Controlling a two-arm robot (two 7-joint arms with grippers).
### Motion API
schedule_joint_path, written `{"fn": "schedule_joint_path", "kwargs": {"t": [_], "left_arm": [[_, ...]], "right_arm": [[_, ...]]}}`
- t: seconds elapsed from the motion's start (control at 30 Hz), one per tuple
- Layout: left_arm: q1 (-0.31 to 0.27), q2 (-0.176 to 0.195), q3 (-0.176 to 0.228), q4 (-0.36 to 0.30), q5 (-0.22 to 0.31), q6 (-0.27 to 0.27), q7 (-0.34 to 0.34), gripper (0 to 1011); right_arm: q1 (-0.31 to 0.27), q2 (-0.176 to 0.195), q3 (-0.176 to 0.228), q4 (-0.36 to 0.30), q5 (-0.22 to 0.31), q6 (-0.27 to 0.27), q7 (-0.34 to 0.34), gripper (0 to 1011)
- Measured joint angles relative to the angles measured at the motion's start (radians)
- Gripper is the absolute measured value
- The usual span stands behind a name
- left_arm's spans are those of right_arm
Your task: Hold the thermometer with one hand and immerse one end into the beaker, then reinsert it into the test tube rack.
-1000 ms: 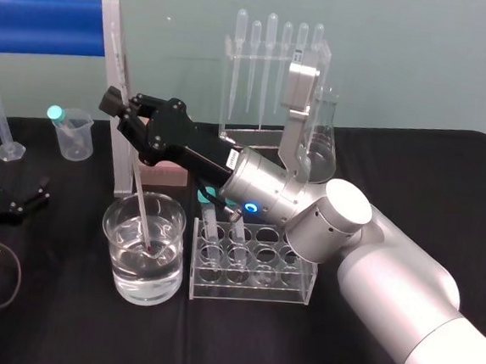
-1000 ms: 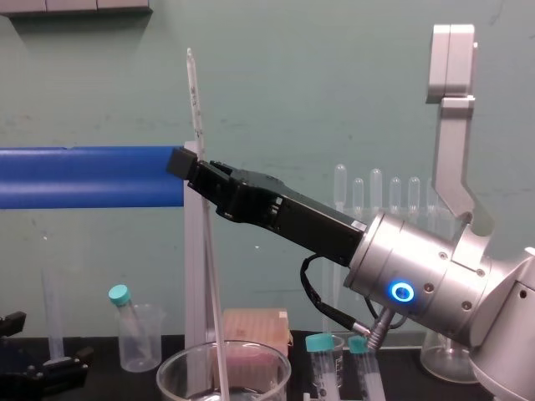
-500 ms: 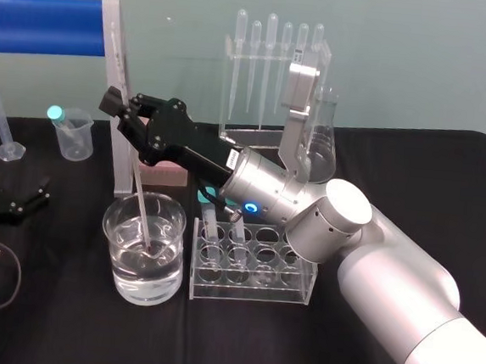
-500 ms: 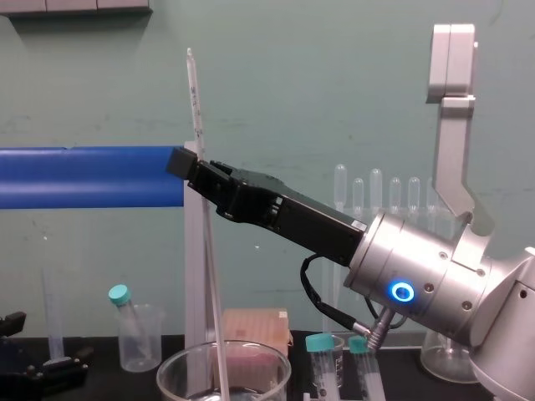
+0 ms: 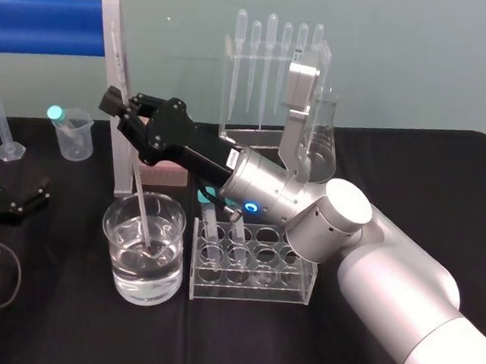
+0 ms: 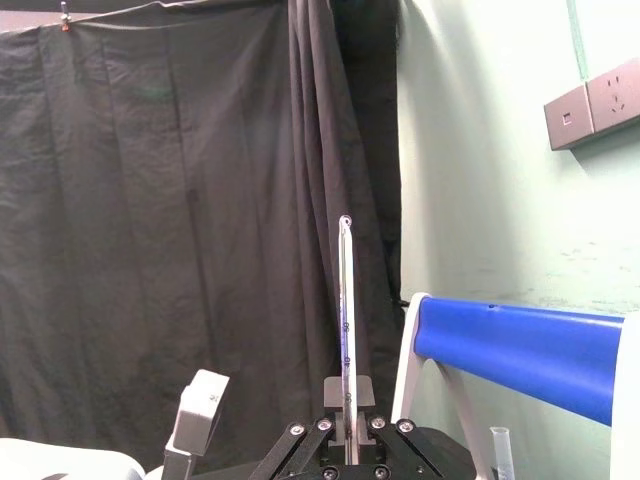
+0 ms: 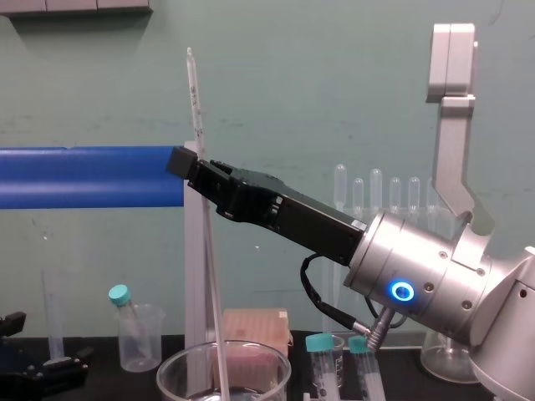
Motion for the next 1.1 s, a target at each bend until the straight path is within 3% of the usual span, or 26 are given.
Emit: {"fn": "schedule_joint_path", "kwargs": {"t": [1.1], "left_arm": [[0.0,0.0,0.0,0.0,0.0,0.0,0.0,1008]], "right_arm": [[0.0,0.0,0.0,0.0,0.0,0.0,0.0,56]]}}
